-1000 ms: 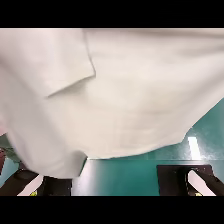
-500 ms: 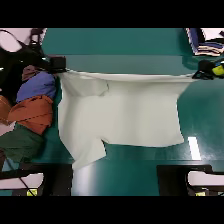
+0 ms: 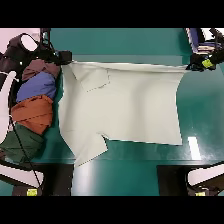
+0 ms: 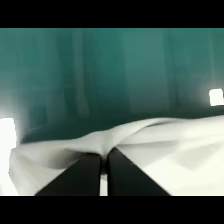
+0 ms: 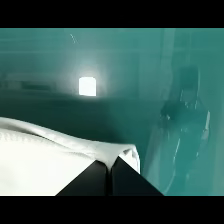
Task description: Fold the shirts.
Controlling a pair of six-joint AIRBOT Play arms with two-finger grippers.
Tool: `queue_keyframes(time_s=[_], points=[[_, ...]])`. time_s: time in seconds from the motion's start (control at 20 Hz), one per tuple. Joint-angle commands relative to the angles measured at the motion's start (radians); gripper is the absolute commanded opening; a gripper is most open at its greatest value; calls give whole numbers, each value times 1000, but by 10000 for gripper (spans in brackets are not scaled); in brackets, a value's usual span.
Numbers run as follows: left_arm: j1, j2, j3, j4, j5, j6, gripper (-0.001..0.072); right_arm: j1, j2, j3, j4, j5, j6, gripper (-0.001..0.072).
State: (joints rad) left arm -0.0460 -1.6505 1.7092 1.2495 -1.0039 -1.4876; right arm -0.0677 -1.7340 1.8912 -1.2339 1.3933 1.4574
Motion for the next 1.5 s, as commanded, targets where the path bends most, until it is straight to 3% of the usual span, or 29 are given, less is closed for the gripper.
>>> queue_keyframes(time_s=[0.0,0.5,0.55,0.6,0.65,0.7,0.75,0.95,1.1,1.3,1.45], points=[[10,-9,-8,26,-185,3,23,0,29,-65,-37,29,-16,14],[2,-9,-310,26,-191,-5,27,42,240,-623,-40,-163,-15,15],[2,-8,-310,26,-191,-5,147,51,246,-644,-37,-164,-14,15],[2,-8,-310,26,-193,-6,350,56,246,-652,-24,-159,-14,27],[2,-8,-310,23,-199,-6,384,56,246,-656,2,-155,-14,175],[3,-2,-310,27,-217,-8,384,56,246,-655,21,-149,-14,355],[6,20,-310,42,-237,-7,384,53,254,-655,35,-135,-14,380],[76,235,-380,158,-336,-2,384,8,387,-691,39,-70,-18,380],[144,468,-625,154,-384,3,385,-21,519,-775,39,-49,-37,380],[156,725,-1018,30,-344,-6,386,-10,644,-868,39,-66,-38,380],[157,802,-1193,-50,-282,-43,386,17,680,-883,39,-68,-38,380]])
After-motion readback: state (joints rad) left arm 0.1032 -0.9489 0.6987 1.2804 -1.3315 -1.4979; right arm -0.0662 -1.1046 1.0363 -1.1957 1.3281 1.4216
